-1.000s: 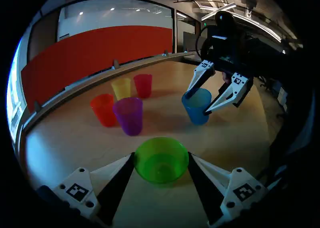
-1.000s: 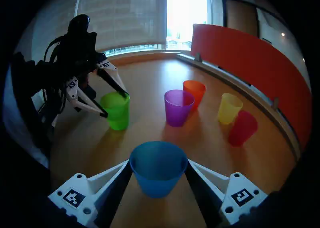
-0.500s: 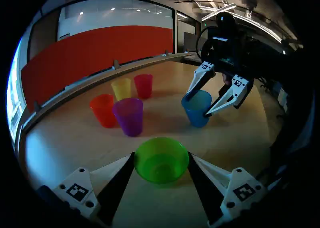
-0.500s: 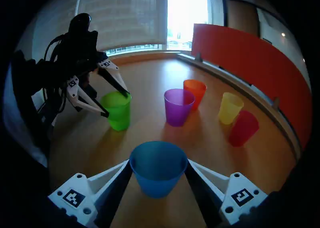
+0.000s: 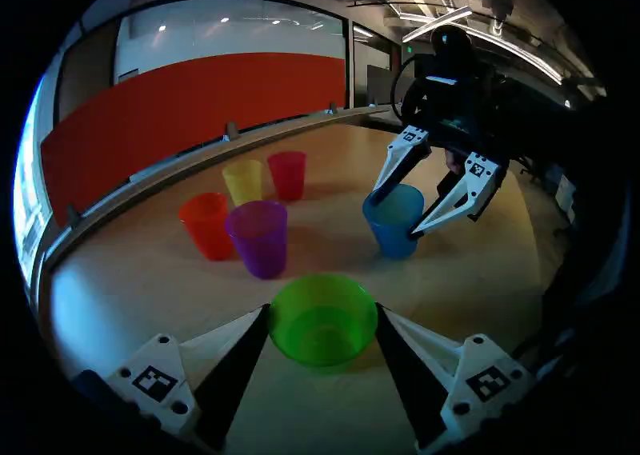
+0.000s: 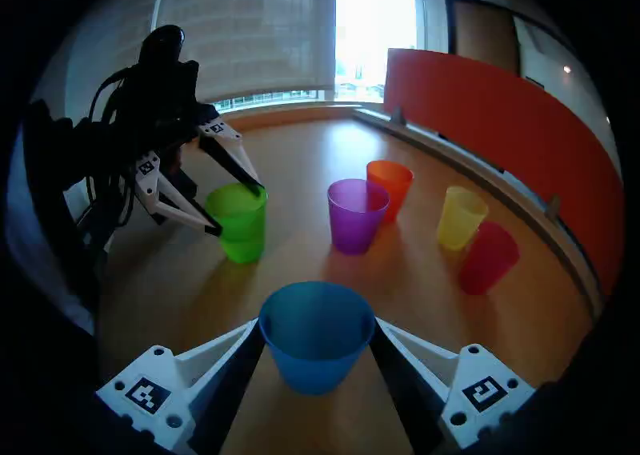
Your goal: Pour water
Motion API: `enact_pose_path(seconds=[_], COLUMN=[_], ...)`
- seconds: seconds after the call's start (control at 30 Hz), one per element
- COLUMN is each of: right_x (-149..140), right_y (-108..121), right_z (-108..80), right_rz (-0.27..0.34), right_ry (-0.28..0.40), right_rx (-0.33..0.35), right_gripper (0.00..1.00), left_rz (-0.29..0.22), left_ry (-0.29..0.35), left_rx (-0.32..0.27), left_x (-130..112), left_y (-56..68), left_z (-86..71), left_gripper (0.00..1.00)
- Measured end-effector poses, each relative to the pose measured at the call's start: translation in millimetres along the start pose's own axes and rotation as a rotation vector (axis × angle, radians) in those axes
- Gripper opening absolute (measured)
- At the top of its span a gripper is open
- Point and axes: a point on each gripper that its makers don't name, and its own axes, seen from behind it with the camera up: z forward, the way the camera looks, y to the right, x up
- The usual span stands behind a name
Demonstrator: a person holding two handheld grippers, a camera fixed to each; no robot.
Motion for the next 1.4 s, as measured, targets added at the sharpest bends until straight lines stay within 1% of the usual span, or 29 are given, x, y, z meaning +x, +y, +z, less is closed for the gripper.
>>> enact_pose_path(seconds=[0.6, 1.0, 1.4], right_x=[-2.4, -5.3, -7.7], right_y=[1.7, 3.7, 3.5], right_z=[2.4, 0.5, -1.2], right_rz=[-0.005, 0.009, 0.007], right_ry=[-0.001, 0.004, -0.001], right_rx=[-0.004, -0.007, -0.011], right_gripper=[0.91, 0.92, 0.93], left_rz=[-0.006, -0.01, -0.007], left_ry=[0.003, 0.005, 0.004], left_rx=[0.0, 0.002, 0.0], left_x=[0.1, -1.0, -1.2], left_y=[-1.1, -2.0, -1.7], left_z=[3.0, 5.8, 6.6], left_gripper=[0.9, 0.9, 0.9])
